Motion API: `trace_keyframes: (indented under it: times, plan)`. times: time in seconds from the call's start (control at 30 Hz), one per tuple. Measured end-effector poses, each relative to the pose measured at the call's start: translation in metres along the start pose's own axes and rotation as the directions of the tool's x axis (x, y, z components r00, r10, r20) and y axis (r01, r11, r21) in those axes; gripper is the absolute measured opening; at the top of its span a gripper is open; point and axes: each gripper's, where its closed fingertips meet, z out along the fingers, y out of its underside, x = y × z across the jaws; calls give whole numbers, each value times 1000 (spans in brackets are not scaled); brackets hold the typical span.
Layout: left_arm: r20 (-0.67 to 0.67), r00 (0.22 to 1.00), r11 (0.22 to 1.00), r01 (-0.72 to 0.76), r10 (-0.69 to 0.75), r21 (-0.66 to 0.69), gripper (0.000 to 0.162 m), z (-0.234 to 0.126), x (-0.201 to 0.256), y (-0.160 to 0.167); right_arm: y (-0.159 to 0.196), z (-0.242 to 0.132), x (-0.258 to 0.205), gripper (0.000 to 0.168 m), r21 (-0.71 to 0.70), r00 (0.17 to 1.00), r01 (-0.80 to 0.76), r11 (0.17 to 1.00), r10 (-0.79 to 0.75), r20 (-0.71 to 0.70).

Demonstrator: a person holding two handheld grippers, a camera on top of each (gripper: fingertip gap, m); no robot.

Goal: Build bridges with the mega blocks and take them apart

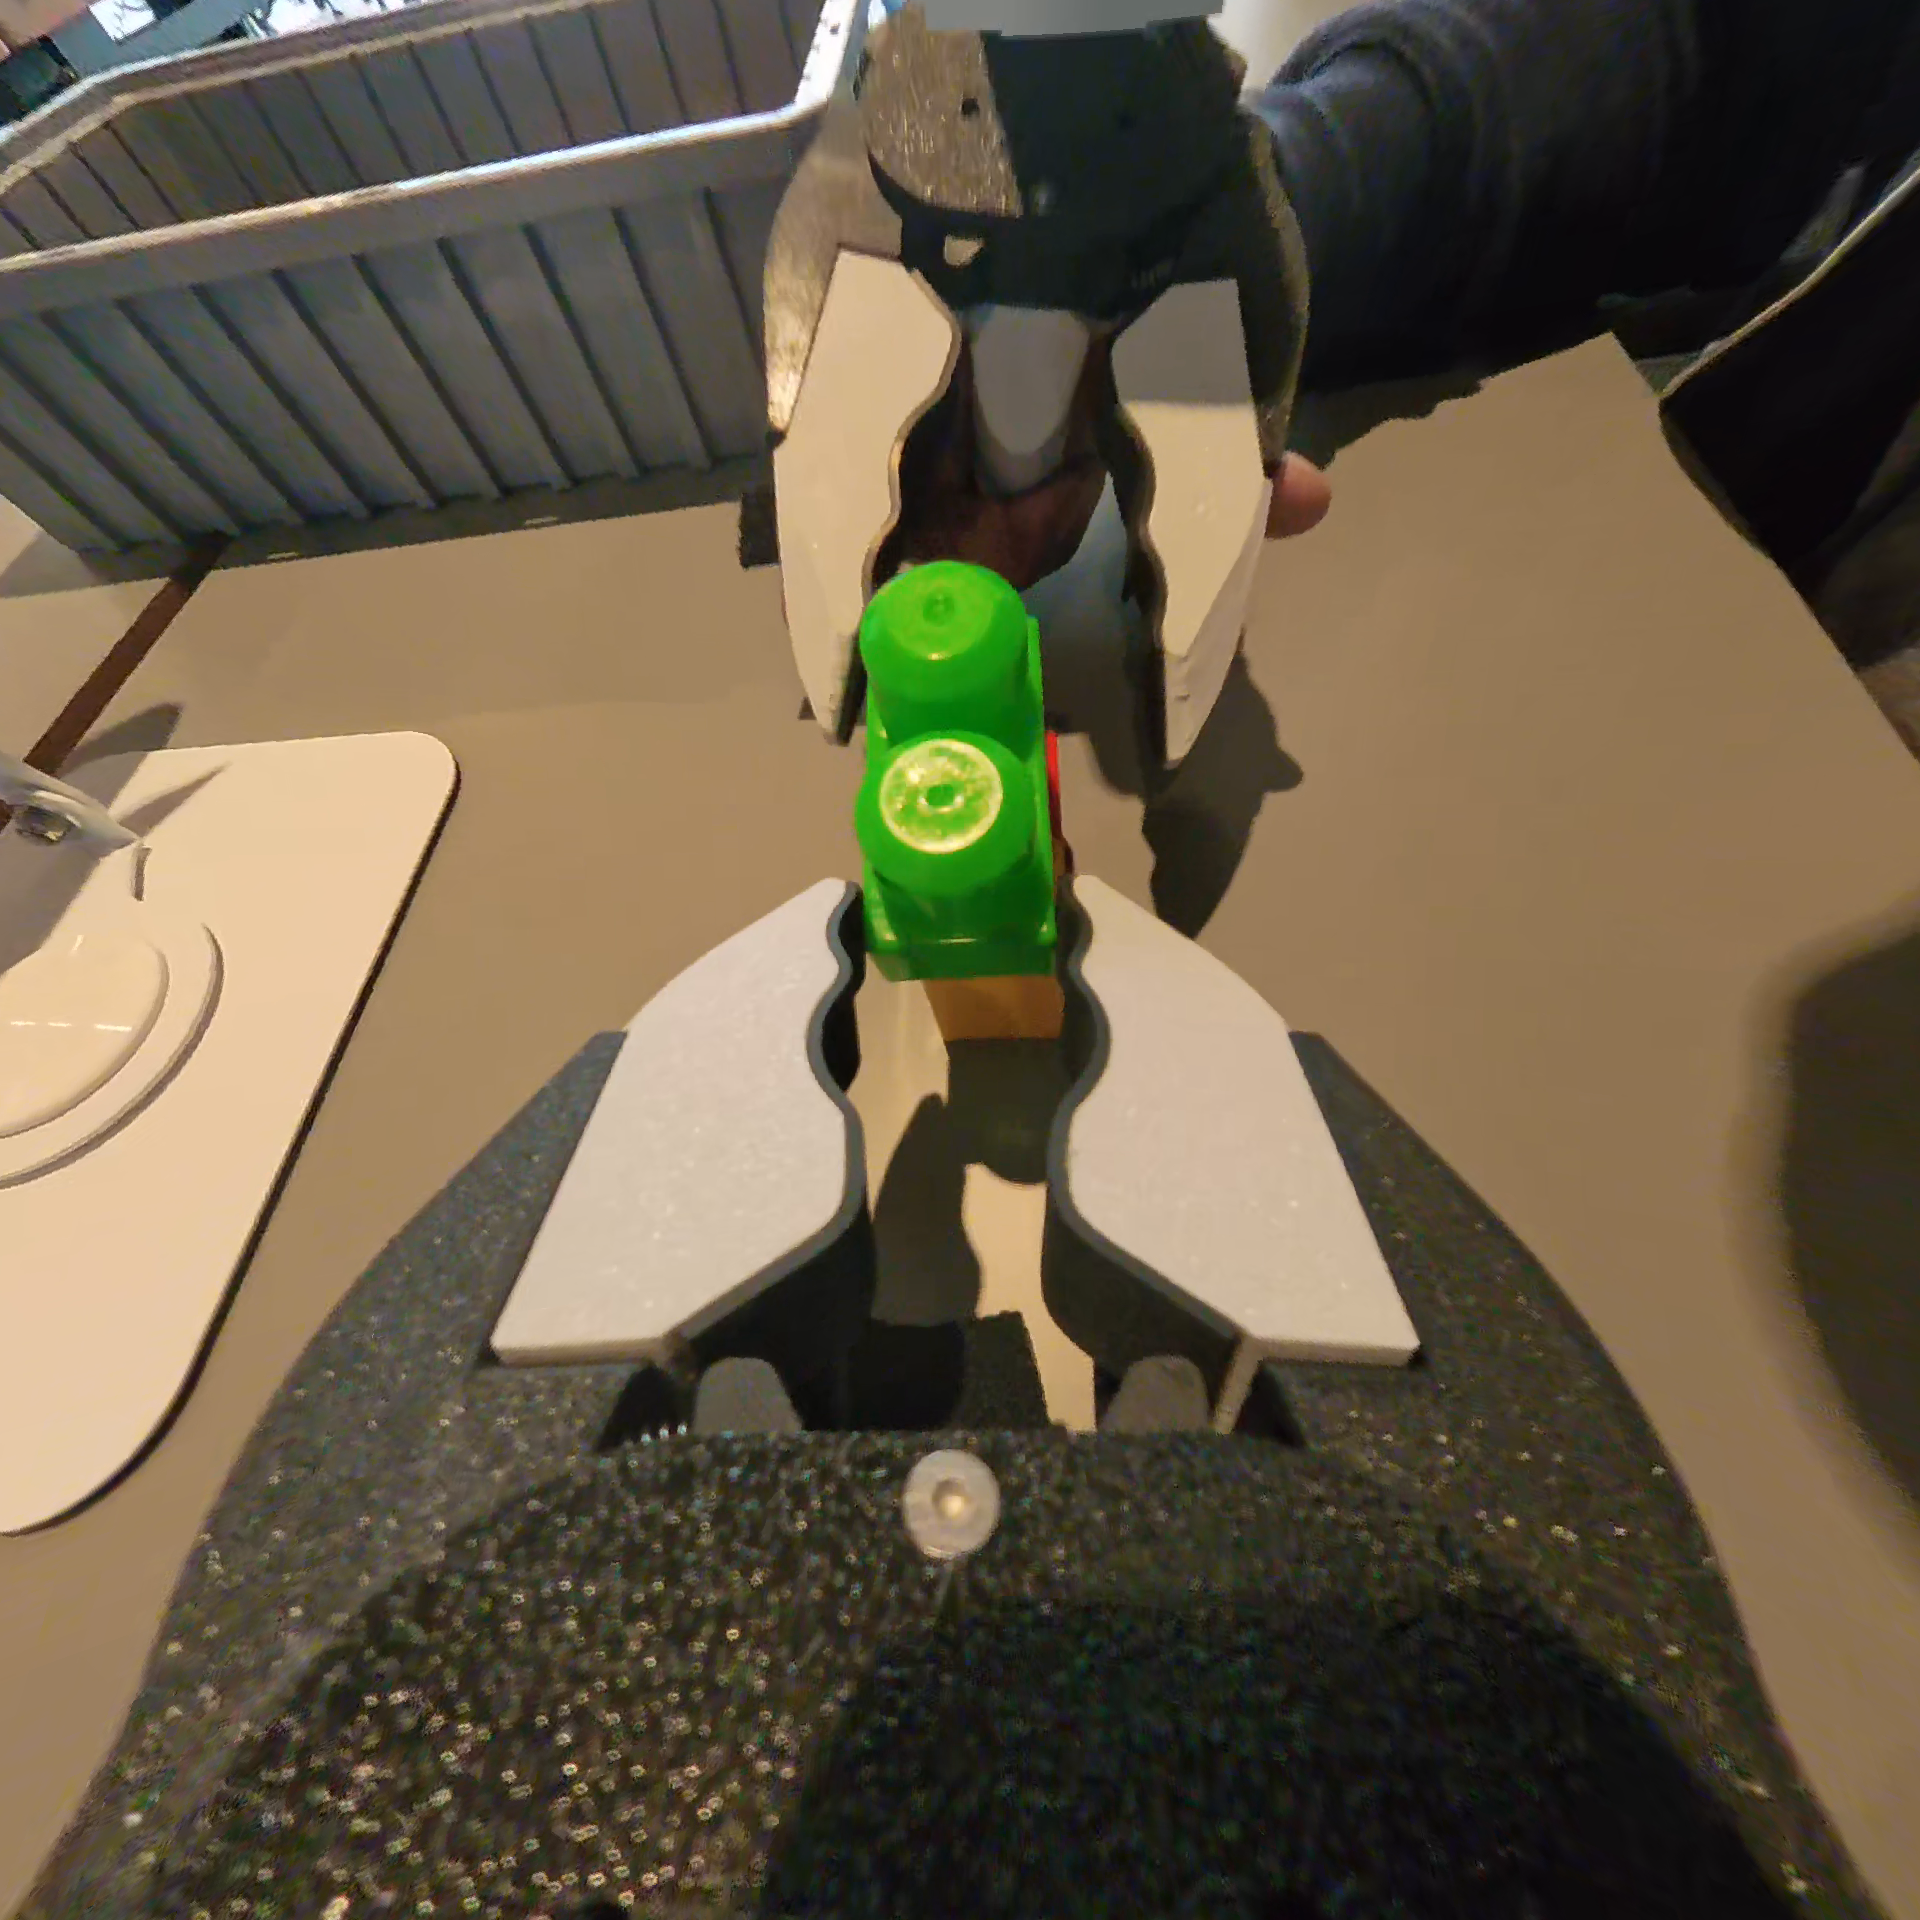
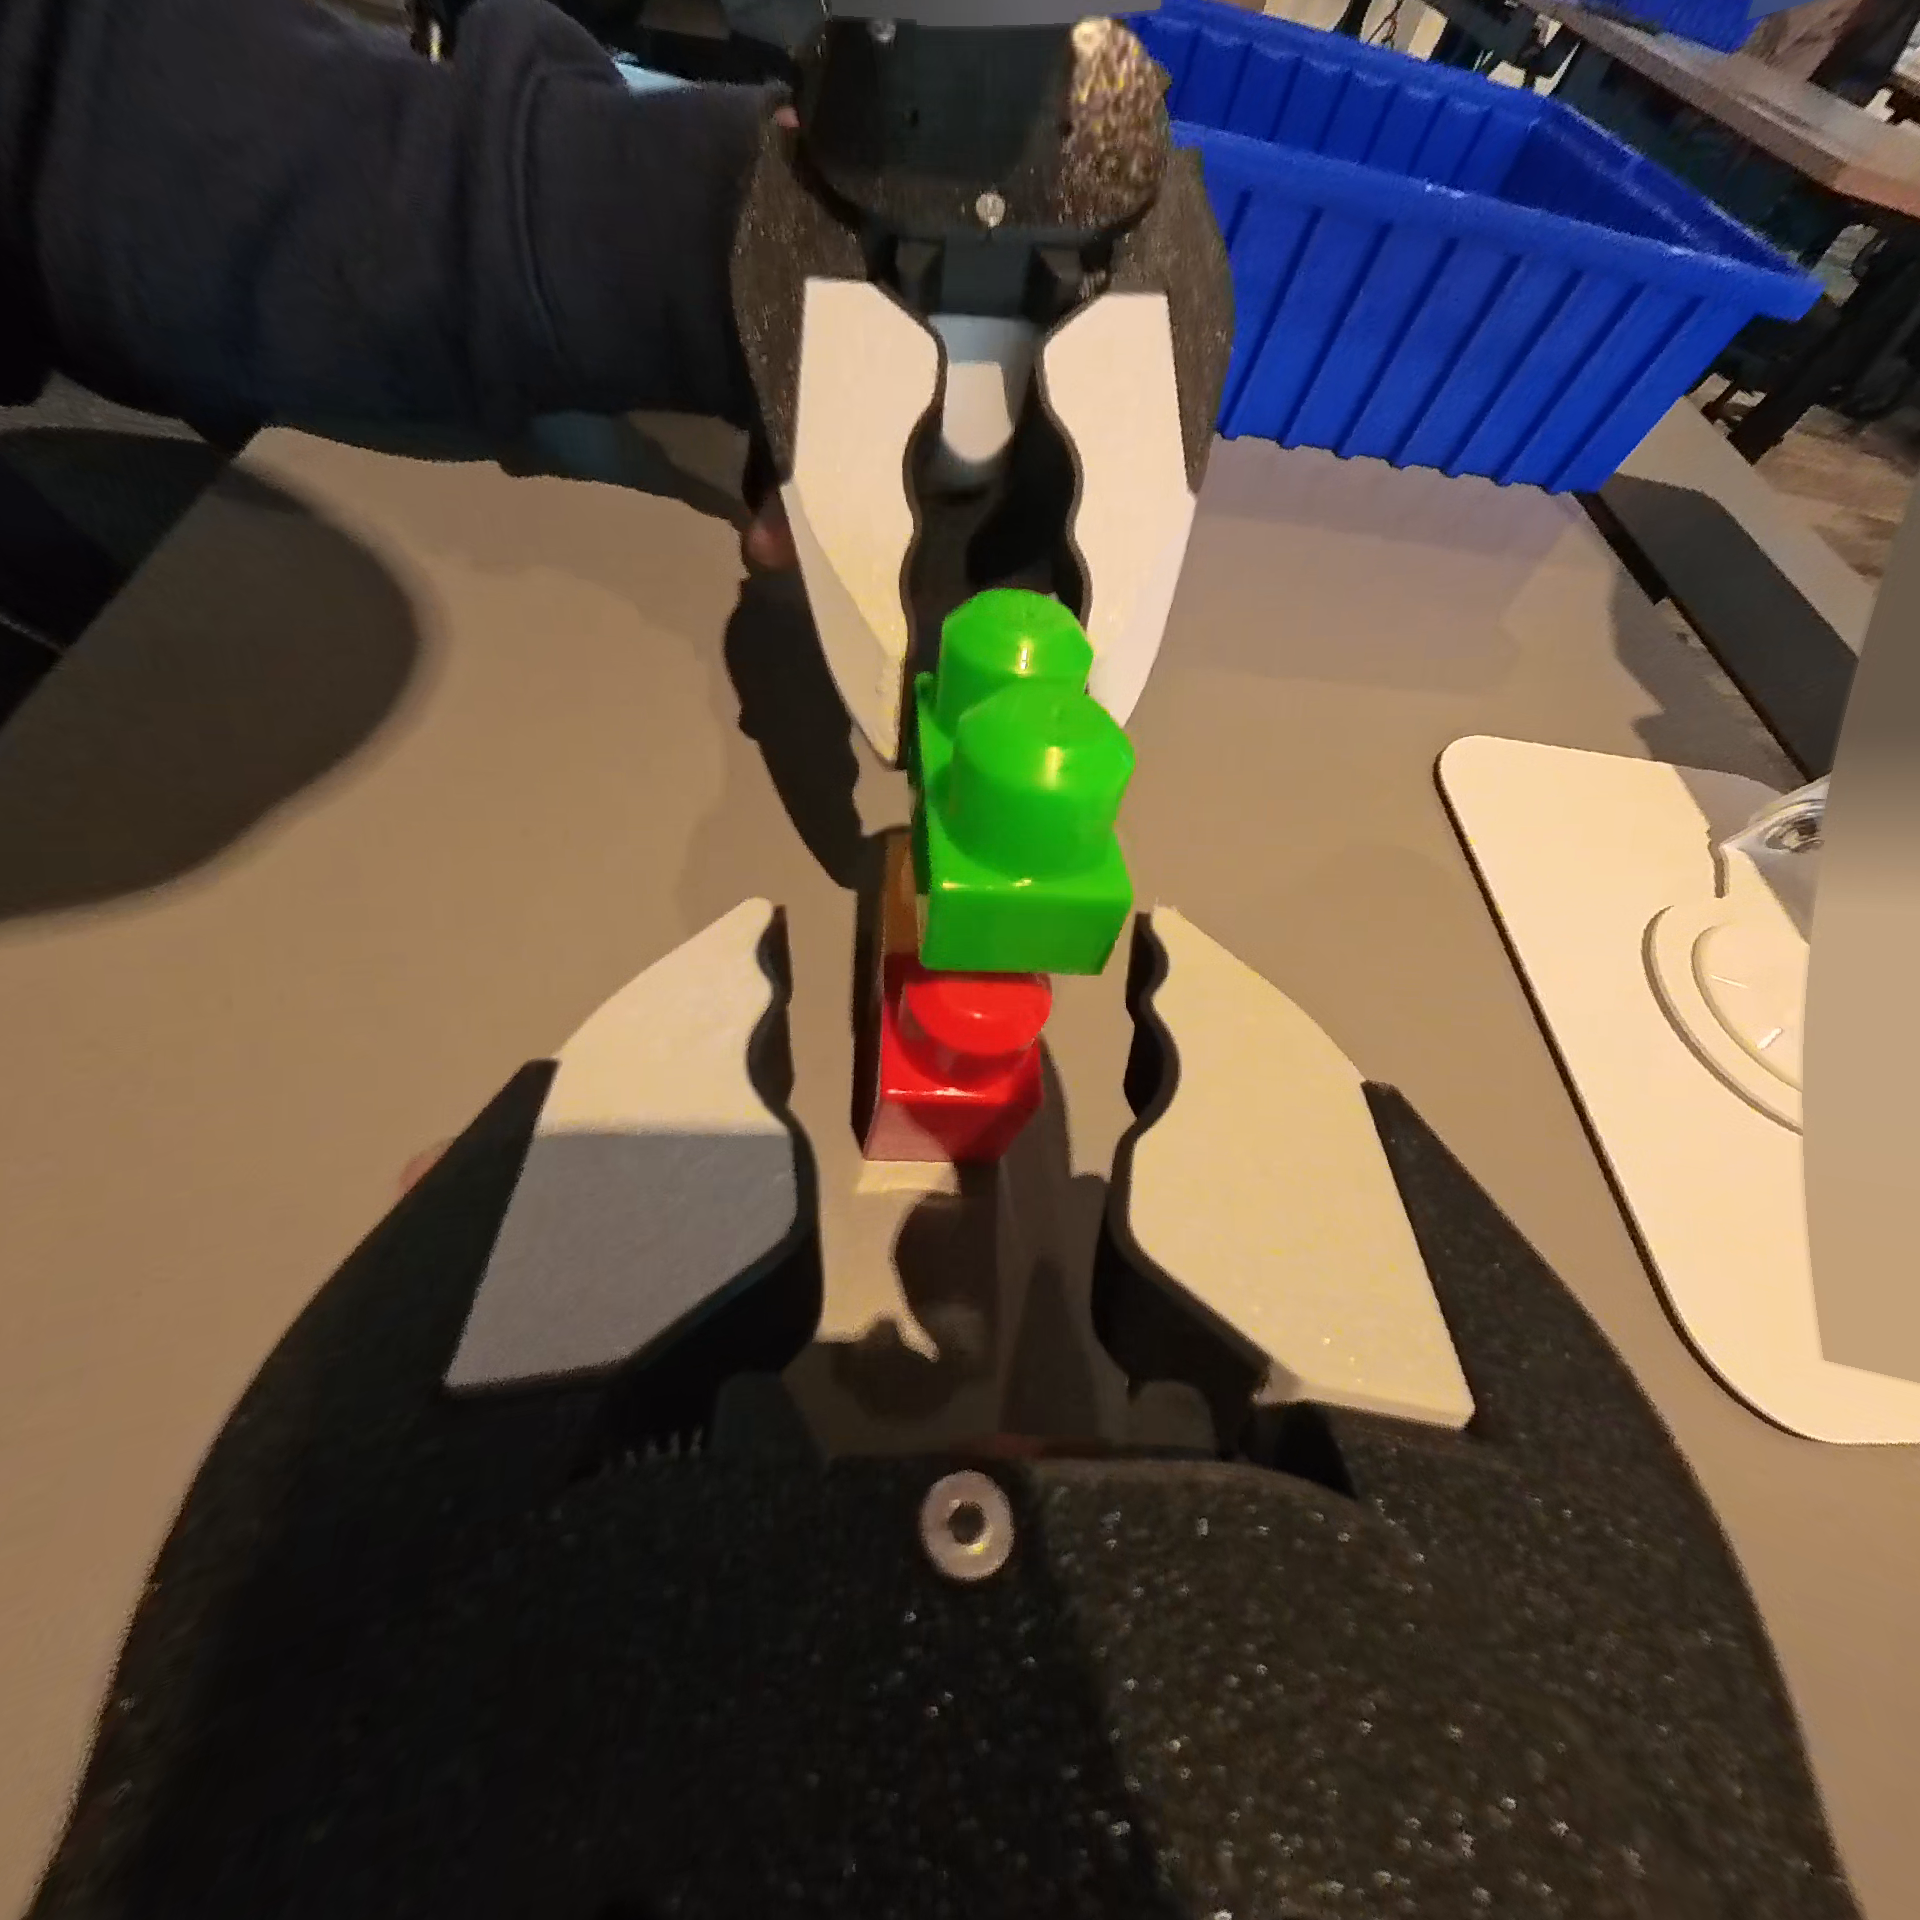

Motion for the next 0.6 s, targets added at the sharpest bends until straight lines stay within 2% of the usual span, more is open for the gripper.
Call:
trace_keyframes:
  times: [0.6]
  plan:
    - [-20,1000,994,-21,19,-108,35,17,1,3,2,-8,11,45,7,998,8,1000,-8,-65]
